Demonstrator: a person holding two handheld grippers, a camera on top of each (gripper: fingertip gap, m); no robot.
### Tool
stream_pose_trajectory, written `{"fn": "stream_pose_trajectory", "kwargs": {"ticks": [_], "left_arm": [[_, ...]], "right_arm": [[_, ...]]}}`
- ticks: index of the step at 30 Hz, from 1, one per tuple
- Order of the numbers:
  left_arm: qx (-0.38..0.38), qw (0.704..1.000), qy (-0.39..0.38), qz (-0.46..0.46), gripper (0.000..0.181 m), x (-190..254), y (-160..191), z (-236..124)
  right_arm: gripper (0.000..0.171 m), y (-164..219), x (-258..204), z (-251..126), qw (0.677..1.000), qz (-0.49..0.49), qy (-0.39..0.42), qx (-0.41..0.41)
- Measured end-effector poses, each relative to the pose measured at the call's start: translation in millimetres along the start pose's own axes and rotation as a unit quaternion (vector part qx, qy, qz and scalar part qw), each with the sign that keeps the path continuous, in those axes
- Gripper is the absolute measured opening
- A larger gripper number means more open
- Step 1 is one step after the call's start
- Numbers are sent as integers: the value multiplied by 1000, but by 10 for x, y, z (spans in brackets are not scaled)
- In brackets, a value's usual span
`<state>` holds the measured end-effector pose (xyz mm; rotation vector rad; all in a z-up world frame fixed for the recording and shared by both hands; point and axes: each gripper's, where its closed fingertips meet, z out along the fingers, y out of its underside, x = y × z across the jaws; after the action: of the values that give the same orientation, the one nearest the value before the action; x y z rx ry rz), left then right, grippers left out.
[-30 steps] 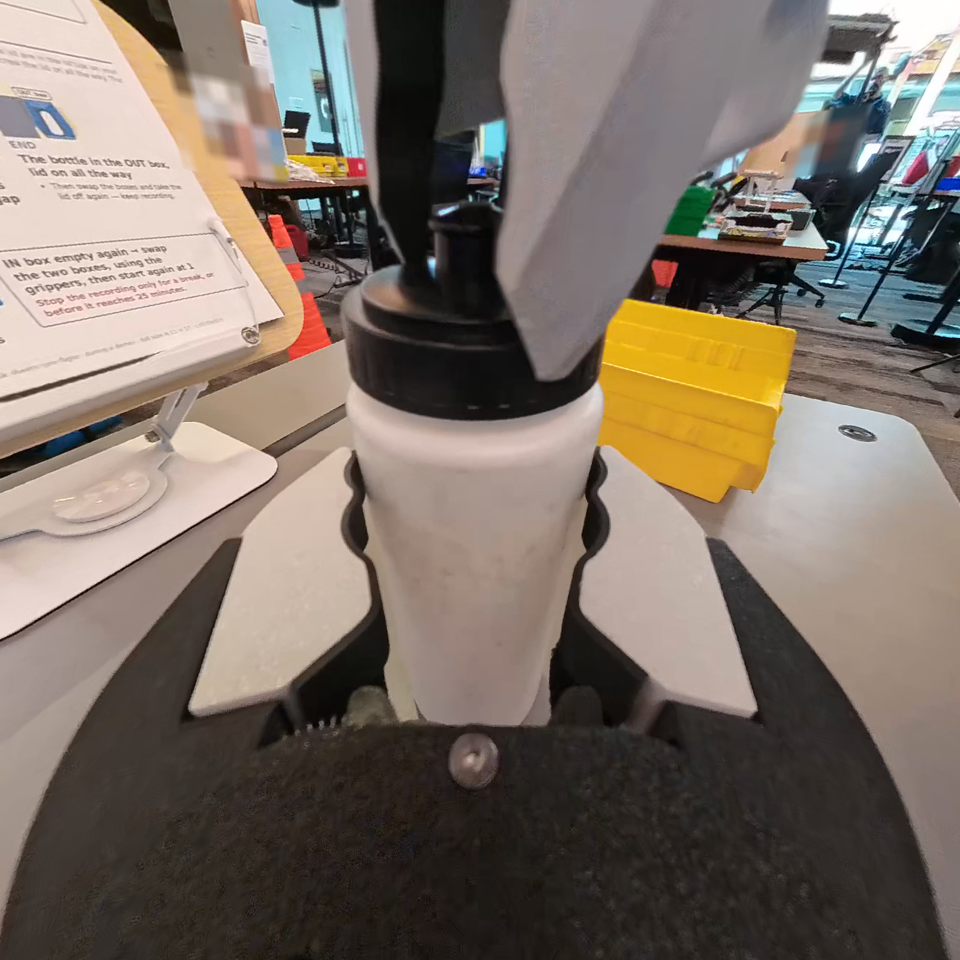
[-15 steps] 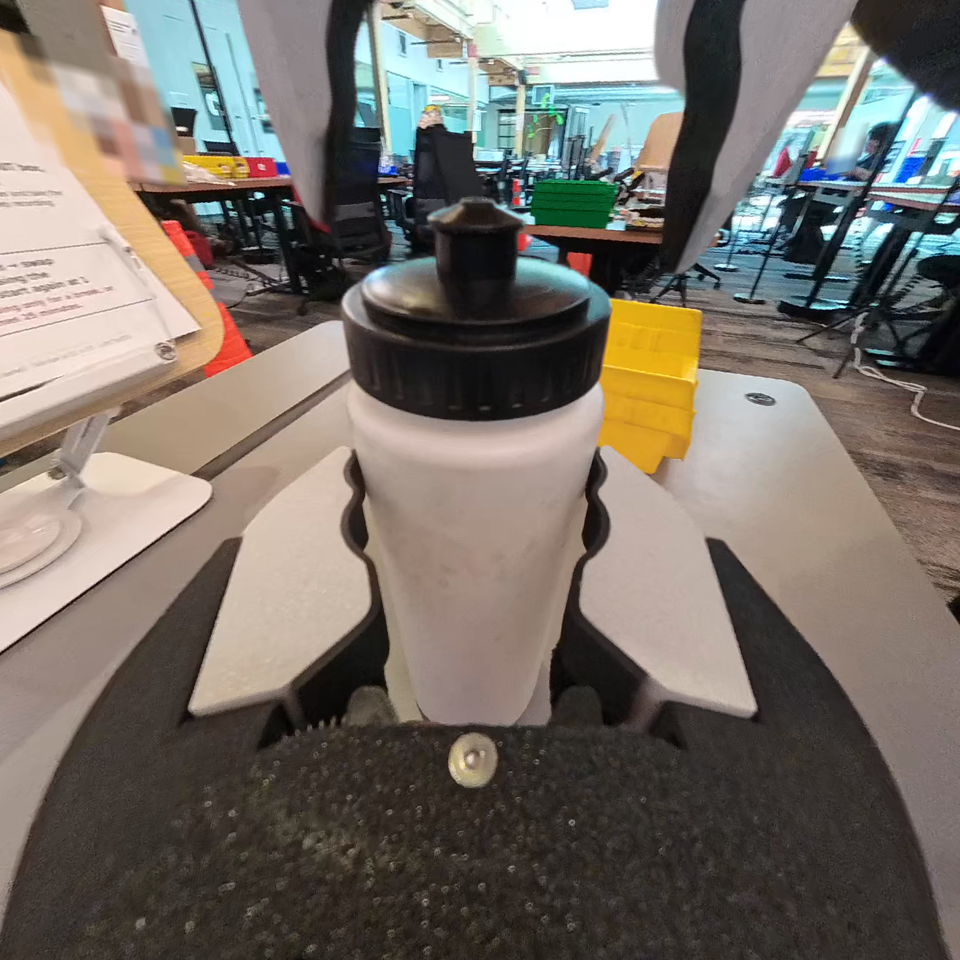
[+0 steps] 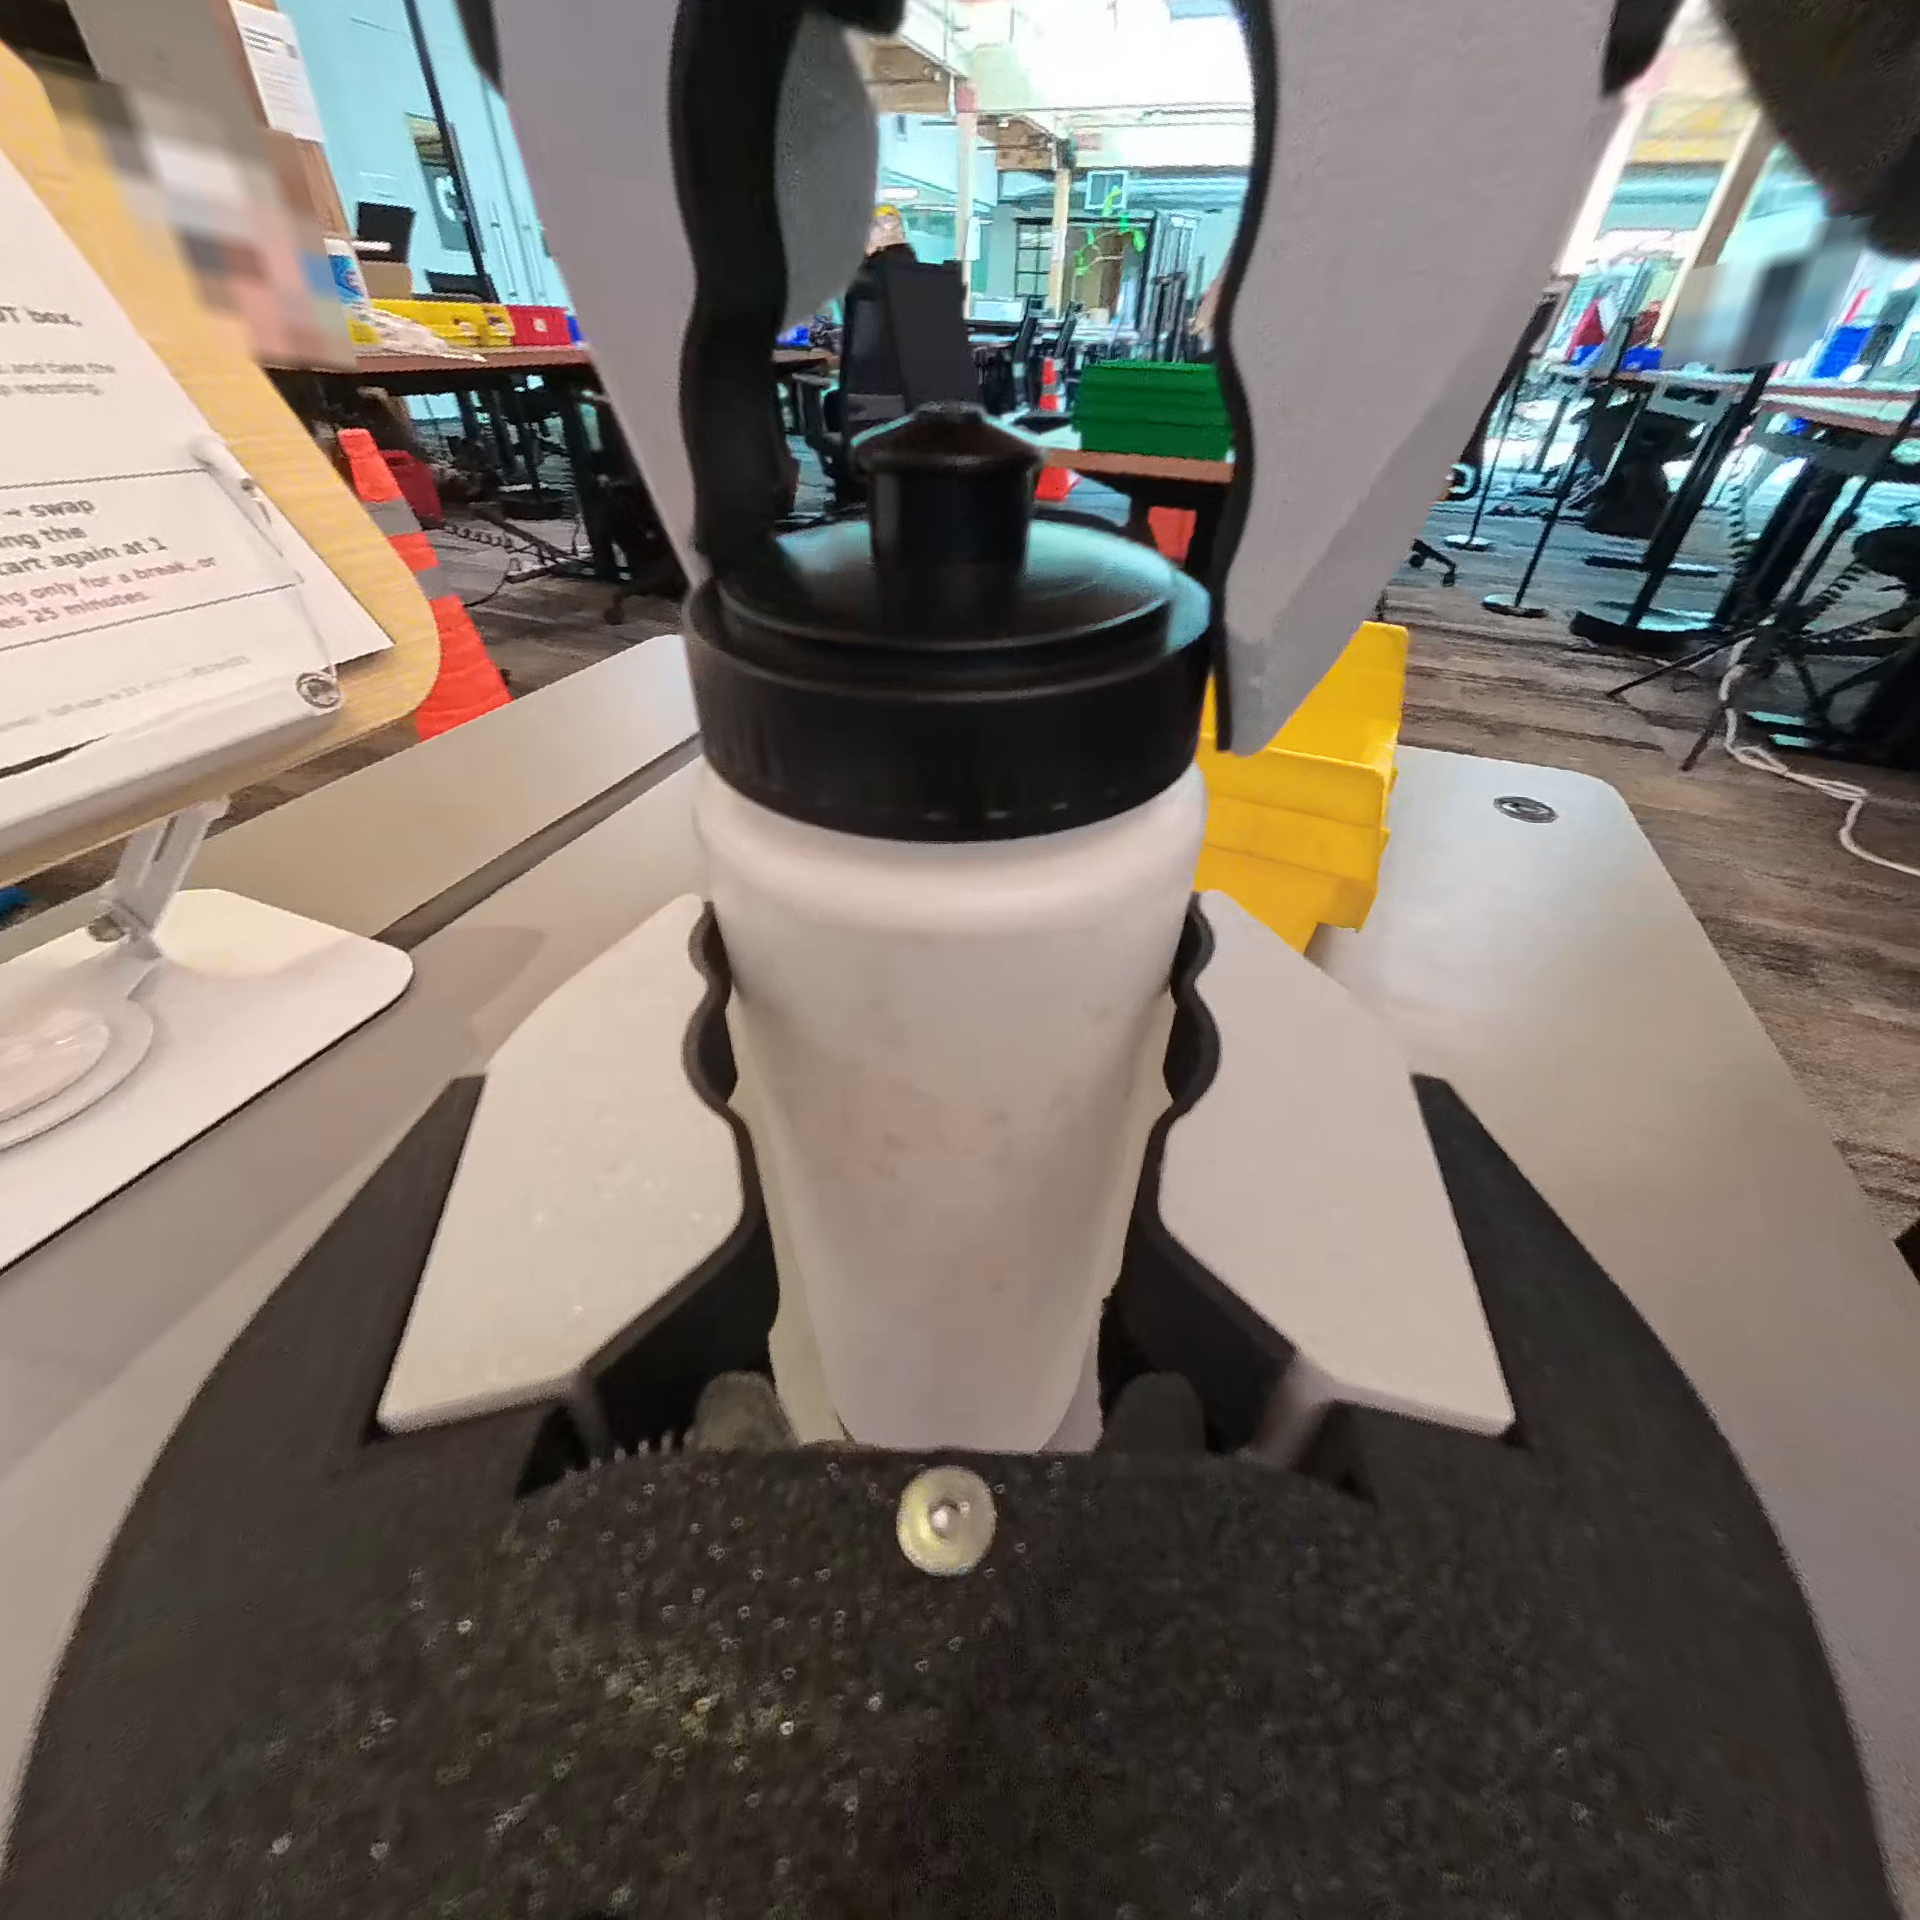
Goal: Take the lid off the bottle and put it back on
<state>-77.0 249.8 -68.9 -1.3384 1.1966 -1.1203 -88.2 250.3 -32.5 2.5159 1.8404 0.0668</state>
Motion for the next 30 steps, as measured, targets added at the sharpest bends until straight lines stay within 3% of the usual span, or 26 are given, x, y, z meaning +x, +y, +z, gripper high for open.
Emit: {"fn": "stream_pose_trajectory", "kwargs": {"ticks": [2,5,9,11,14,18,24,30], "left_arm": [[-4,1000,-17,3,81,-1,1,9],[-4,1000,-27,-6,81,-30,-1,2],[-6,1000,-20,2,81,-11,2,4],[-7,1000,-12,0,81,-4,4,3],[-3,1000,16,1,81,15,4,-23],[-7,998,66,2,81,96,11,-73],[-9,995,98,4,81,184,20,-89],[-11,994,106,12,81,256,25,-74]], "right_arm": [[71,22,-31,3,995,103,3,-14],[72,-18,-32,5,951,309,-1,12],[72,-10,-47,5,945,326,6,19],[75,8,-64,2,961,275,-5,19],[100,0,-82,-74,995,95,-8,37],[102,100,-50,-141,988,-143,52,20],[92,18,-145,-3,959,-278,52,28],[74,24,-177,56,953,-299,36,26]]}}
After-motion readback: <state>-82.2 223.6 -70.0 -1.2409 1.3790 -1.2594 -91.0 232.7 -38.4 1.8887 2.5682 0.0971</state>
